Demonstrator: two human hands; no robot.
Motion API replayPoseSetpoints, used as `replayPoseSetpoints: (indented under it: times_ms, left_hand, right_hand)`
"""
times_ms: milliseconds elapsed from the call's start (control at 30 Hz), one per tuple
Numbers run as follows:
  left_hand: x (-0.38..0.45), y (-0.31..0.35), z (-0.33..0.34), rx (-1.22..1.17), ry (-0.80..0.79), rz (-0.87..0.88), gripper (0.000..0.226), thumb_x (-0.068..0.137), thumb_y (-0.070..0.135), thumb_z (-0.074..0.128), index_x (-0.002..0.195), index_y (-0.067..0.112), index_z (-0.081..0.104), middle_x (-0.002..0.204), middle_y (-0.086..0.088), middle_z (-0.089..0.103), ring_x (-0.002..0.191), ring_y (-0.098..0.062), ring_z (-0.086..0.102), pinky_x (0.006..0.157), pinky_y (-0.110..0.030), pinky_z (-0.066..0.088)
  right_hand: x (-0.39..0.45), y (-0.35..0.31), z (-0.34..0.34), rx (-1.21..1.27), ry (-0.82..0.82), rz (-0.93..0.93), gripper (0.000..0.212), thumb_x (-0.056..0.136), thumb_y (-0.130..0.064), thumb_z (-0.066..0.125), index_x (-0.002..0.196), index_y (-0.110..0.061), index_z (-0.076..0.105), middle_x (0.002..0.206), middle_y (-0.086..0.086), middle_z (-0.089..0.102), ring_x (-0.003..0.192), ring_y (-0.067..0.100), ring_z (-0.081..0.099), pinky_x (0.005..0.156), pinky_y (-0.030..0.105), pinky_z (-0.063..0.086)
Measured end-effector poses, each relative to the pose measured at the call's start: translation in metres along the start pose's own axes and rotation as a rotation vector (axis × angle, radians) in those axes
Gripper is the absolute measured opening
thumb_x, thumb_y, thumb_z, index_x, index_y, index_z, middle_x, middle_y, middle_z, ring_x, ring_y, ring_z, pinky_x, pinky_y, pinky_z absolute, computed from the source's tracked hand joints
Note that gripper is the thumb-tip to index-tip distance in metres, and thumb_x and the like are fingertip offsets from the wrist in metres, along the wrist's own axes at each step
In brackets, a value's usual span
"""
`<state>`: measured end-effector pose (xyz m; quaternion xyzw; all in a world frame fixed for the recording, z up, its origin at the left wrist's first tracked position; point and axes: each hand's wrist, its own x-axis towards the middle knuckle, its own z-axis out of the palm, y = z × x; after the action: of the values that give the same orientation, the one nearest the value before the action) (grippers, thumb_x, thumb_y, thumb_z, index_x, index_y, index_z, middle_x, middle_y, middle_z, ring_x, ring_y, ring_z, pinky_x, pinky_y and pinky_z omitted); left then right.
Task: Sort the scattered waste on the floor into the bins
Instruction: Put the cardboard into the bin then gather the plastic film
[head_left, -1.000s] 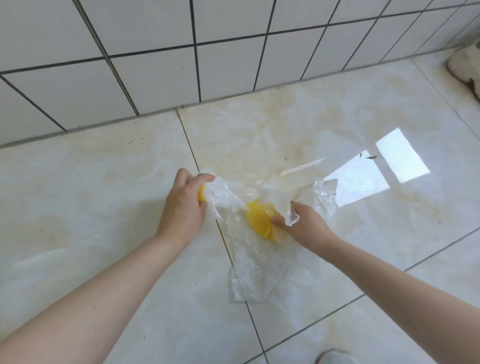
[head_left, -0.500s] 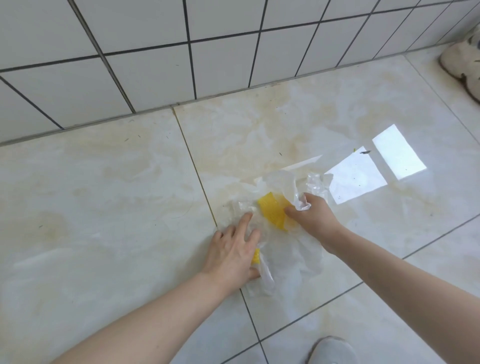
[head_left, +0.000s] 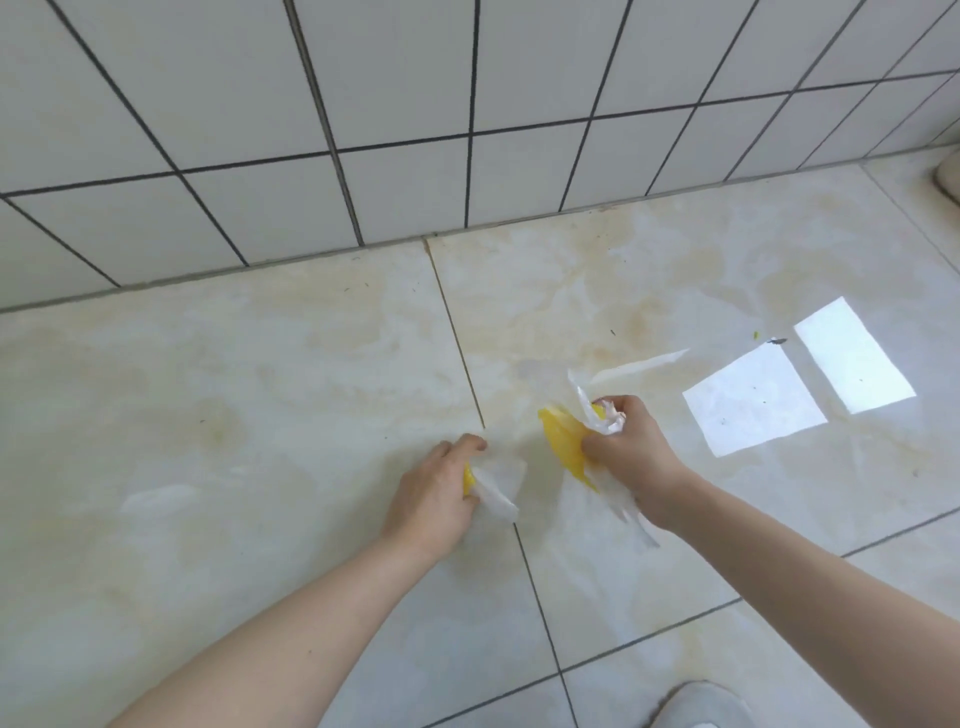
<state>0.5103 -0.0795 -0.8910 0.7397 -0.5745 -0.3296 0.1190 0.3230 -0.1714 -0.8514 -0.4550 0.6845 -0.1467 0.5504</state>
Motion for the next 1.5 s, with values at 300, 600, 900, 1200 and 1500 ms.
replayPoseSetpoints:
  times_ms: [300,600,900,1200,1500]
  left_hand:
    - [-0.067,-0.091,-0.102,-0.341,0.421,-0.369,0.016,0.078,-0.005,0.053,0.081,0.004,0.066,0.097,-0.014,0.057,0.083,-0.031,0.061,0.071,-0.037,0.052]
    - [-0.160,-0.123,-0.171,-0.567,0.610,-0.489,0.022,0.080,0.001,0.047,0.062,0.012,0.054,0.057,-0.005,0.059,0.045,-0.017,0.054,0.036,-0.016,0.038]
    - [-0.229,-0.144,-0.256,-0.754,0.862,-0.566,0.016,0.078,0.004,0.057,0.067,0.015,0.055,0.070,-0.009,0.058,0.064,-0.024,0.054,0.060,-0.028,0.042]
    - [-0.203,-0.246,-0.376,-0.819,0.964,-0.733,0.067,0.074,0.020,0.070,0.133,0.007,0.042,0.124,-0.017,0.055,0.109,-0.034,0.058,0.091,-0.043,0.050]
    - [-0.148,-0.326,-0.424,-0.487,1.047,-0.969,0.091,0.075,0.054,0.068,0.143,0.010,0.026,0.141,-0.014,0.031,0.128,-0.035,0.037,0.106,-0.044,0.035]
  right_hand:
    - [-0.054,-0.049,0.094,-0.131,-0.363,-0.130,0.014,0.080,-0.003,0.054,0.089,-0.009,0.063,0.072,0.010,0.058,0.058,0.022,0.054,0.055,0.028,0.046]
    - [-0.127,-0.119,0.209,-0.157,-0.489,-0.292,0.030,0.083,-0.011,0.054,0.112,-0.004,0.051,0.087,0.010,0.056,0.067,0.023,0.054,0.057,0.029,0.046]
    - [-0.188,-0.175,0.265,-0.176,-0.702,-0.227,0.092,0.054,-0.074,0.057,0.126,-0.018,0.045,0.115,0.007,0.060,0.093,0.027,0.064,0.085,0.036,0.049]
    - [-0.171,-0.249,0.346,-0.107,-0.569,-0.457,0.033,0.078,-0.020,0.035,0.108,-0.010,0.045,0.084,0.010,0.047,0.058,0.022,0.047,0.042,0.015,0.037]
    - [-0.190,-0.328,0.493,0.021,-0.590,-0.711,0.038,0.095,-0.018,0.042,0.132,-0.013,0.032,0.103,0.004,0.050,0.091,0.022,0.053,0.067,0.029,0.045]
